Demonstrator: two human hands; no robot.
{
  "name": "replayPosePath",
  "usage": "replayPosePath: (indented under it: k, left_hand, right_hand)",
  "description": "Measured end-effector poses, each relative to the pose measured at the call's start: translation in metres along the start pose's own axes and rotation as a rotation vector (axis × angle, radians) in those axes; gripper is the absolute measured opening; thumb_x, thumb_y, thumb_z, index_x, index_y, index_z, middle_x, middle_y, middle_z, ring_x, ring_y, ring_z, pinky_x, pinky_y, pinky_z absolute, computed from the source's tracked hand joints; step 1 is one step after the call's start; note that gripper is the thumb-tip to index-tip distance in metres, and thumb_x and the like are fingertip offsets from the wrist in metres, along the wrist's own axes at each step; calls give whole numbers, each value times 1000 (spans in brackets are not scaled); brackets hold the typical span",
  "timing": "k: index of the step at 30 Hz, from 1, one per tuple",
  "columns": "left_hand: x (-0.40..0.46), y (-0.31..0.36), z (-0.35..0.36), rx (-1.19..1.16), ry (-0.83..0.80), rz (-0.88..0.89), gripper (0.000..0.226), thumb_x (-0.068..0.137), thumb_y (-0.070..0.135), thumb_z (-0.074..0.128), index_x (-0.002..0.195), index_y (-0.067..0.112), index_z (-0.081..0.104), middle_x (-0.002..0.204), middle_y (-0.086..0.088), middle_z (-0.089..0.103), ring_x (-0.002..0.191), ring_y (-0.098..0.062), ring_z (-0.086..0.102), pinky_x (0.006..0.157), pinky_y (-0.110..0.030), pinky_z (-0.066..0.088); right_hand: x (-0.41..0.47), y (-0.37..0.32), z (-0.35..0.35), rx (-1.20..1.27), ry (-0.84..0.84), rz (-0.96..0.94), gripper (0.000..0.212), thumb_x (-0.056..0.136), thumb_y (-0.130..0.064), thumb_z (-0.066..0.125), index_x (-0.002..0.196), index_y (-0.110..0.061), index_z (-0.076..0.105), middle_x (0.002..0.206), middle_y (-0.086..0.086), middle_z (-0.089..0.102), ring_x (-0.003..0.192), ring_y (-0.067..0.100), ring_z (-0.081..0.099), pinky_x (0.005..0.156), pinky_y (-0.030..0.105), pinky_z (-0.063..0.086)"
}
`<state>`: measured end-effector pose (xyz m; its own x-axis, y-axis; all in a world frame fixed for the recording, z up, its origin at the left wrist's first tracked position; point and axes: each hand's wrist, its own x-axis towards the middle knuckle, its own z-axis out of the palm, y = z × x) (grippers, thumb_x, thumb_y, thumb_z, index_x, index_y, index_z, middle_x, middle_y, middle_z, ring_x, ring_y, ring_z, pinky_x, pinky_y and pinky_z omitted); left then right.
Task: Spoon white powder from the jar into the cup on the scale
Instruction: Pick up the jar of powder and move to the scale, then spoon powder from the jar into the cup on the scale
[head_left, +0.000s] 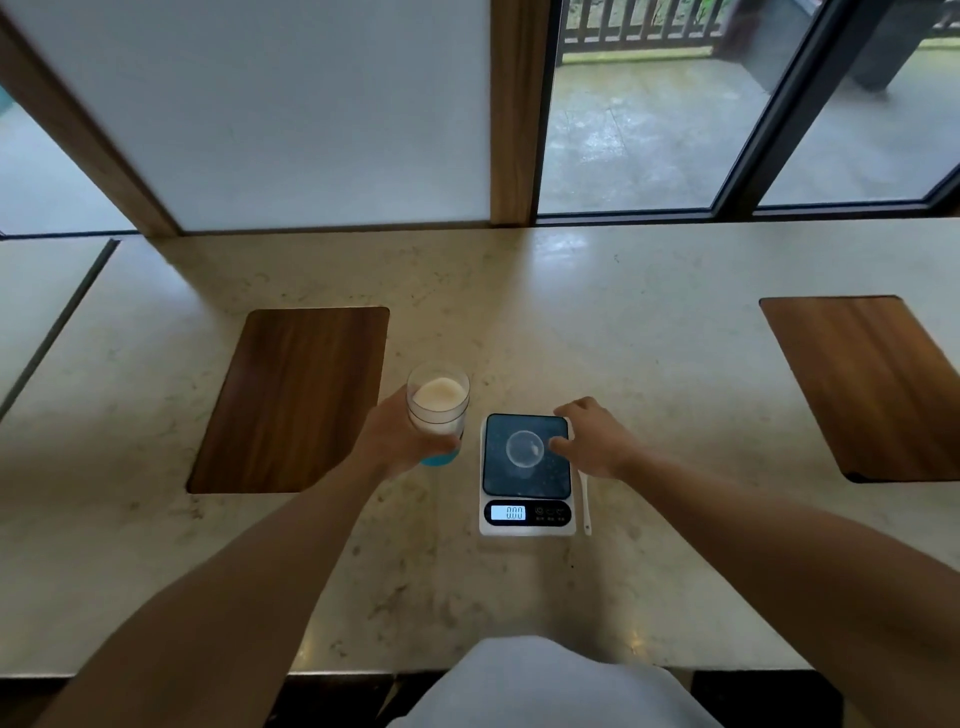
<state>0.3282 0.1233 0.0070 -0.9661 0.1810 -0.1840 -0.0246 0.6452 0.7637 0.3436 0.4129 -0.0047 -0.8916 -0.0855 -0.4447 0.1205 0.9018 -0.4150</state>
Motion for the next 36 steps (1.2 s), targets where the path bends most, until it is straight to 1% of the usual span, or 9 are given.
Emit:
replayPosePath:
  k: [4,9,13,18,21,23,29,32,36]
  left_hand:
    - [-6,0,6,30,-29,-2,63,61,44,89,115,36,56,101,13,67,96,-14,65,82,-26,51]
    - [-11,0,11,50,-49,2,64,62,43,89,113,42,50,98,22,62,93,-6,62,75,-14,42]
    - [-11,-1,15,55,-63,-14,67,60,48,87,117,41,52,100,20,64,95,-8,63,78,-19,45]
    - [-13,-6,18,62,-86,-14,72,61,46,89,123,36,53,106,16,65,101,-14,64,87,-30,51]
    - [-14,-8,20,80,-90,-18,77,61,44,90,127,33,53,111,11,66,105,-15,63,94,-38,53]
    - [-15,-9,22,81,-93,-15,77,61,43,90,128,34,52,113,11,65,106,-16,63,94,-38,53]
    - [-19,-7,25,68,-97,-2,74,60,43,90,122,41,50,108,15,65,102,-12,63,89,-32,53]
    - [-20,-7,26,76,-92,-16,74,59,45,91,120,43,48,104,18,63,99,-10,63,84,-27,51]
    - [-20,-9,27,79,-94,-39,71,58,46,91,116,44,50,100,22,64,95,-6,63,80,-23,49]
  right_hand:
    - [-10,17,12,48,23,80,56,92,-33,61,142,-15,45,148,14,41,128,31,47,106,43,43]
    - [-22,31,27,72,57,129,53,93,-34,60,139,-13,47,144,15,43,125,30,50,103,42,44]
    - [-29,38,38,70,53,172,45,91,-29,57,131,-10,51,134,15,49,114,30,55,98,43,48]
    - [-35,45,49,82,26,222,11,90,-24,60,93,-15,57,89,5,61,79,21,59,72,38,53]
    - [-36,47,54,74,14,234,35,86,-23,65,57,-22,46,53,-3,46,46,14,43,49,29,37]
    - [-37,49,58,57,2,238,45,85,-26,70,48,-21,44,45,-4,43,40,13,38,44,27,32]
    - [-38,54,68,51,-35,306,36,85,-35,72,57,-17,57,55,-1,55,51,15,53,49,28,39]
    - [-38,52,70,79,-55,313,28,85,-34,71,66,-17,60,63,1,61,67,20,63,57,30,45]
    - [-39,50,68,87,-63,320,25,85,-30,71,69,-13,63,69,5,64,73,24,66,62,34,50]
